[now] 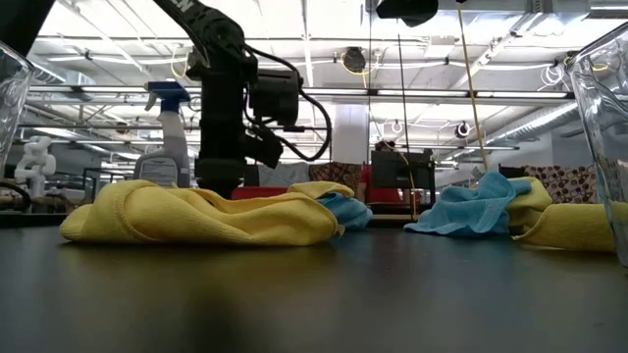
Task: Sort microfiber towel by color & place in baskets
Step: Put the blue towel into the right transparent bin
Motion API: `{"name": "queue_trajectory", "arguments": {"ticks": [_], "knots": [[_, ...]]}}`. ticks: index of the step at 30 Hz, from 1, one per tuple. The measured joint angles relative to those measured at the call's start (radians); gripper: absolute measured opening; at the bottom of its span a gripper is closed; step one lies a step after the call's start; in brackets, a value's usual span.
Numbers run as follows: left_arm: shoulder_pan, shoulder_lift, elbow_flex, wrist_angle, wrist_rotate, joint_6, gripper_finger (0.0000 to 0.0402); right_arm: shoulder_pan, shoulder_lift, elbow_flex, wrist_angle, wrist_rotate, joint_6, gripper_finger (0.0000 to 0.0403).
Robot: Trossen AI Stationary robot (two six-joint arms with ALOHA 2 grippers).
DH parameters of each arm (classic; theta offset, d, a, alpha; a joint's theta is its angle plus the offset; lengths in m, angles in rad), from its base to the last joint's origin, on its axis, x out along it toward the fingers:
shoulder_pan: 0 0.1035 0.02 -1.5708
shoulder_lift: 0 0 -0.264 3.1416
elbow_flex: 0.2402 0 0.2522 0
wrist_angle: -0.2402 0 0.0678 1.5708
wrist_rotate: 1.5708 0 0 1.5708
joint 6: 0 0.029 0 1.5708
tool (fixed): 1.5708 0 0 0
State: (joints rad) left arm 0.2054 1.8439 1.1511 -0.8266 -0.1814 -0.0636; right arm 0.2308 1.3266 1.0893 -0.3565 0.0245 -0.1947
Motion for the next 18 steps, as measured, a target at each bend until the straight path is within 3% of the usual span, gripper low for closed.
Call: {"name": "queue_trajectory", "arguments": {"ticks": [6, 18], "knots": [[0.0, -0.001, 0.0, -0.002, 0.024, 0.045, 0.0017, 0.0, 0.0, 0.0, 0.0, 0.0, 0.0, 0.0203], [-0.003, -0.001, 0.0, 0.0, 0.024, 0.071, 0.0011, 0.0, 0.0, 0.0, 0.0, 0.0, 0.0, 0.0203]]}}
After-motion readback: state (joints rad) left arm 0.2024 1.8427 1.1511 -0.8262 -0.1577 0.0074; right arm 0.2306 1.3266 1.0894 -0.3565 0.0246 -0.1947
